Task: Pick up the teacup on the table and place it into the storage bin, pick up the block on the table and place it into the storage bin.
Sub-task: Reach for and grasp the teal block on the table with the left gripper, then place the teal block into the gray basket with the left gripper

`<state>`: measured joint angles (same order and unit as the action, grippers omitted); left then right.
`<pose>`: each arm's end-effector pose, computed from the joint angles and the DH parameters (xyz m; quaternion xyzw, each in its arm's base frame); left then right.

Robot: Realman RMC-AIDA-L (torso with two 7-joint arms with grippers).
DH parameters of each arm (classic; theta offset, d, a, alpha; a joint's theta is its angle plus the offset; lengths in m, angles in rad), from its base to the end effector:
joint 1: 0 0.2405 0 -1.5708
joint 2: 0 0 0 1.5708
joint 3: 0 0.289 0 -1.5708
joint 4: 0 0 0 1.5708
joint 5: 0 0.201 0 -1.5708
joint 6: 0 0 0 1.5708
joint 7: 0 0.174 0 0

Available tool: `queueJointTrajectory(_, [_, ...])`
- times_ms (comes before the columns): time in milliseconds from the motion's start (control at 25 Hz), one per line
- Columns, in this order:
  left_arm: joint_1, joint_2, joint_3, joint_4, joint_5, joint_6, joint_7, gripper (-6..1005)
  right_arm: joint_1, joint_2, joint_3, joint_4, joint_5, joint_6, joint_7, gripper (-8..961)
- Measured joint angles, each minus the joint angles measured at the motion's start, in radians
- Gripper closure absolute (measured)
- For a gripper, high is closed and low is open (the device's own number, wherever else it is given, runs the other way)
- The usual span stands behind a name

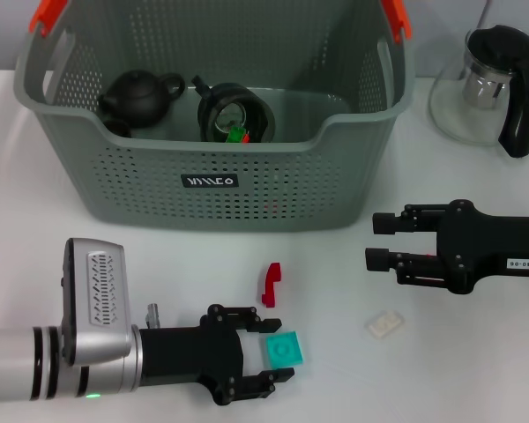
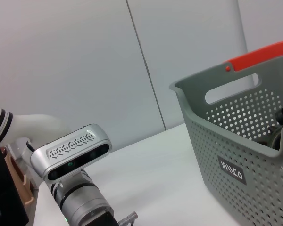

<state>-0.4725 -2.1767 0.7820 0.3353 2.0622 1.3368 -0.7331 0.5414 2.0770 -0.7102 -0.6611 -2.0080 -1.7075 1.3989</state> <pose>-0.2962 0.2735 -0.1530 -0.9766 -0.0648 -0.1744 0.1081 0.2507 0.3279 -0.0443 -0.9448 0.1925 0.2603 0.0497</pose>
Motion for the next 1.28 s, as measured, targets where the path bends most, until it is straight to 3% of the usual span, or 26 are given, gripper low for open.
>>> queueJointTrajectory(720, [-0.006, 0.001, 0.0, -0.011, 0.002, -0.011, -0.005, 411, 0.0, 0.0, 0.0, 0.0, 0.0, -0.006, 0.0, 359])
queueJointTrajectory(920, [-0.003, 0.002, -0.009, -0.007, -0.001, 0.0, -0.008, 607, -0.001, 0.0, 0.0, 0.0, 0.0, -0.006, 0.0, 361])
queueJointTrajectory(1040, [-0.003, 0.004, -0.009, -0.004, -0.002, 0.013, -0.019, 608, -0.001, 0.0, 0.0, 0.0, 0.0, -0.007, 0.0, 360])
queueJointTrajectory(1160, [0.0, 0.009, -0.012, 0.026, -0.002, 0.093, -0.062, 609, -0.002, -0.001, 0.0, 0.0, 0.0, -0.007, 0.0, 360])
queueJointTrajectory(1280, [0.016, 0.024, -0.052, 0.096, -0.002, 0.263, -0.122, 608, -0.003, -0.003, 0.0, 0.0, 0.0, -0.008, 0.0, 361])
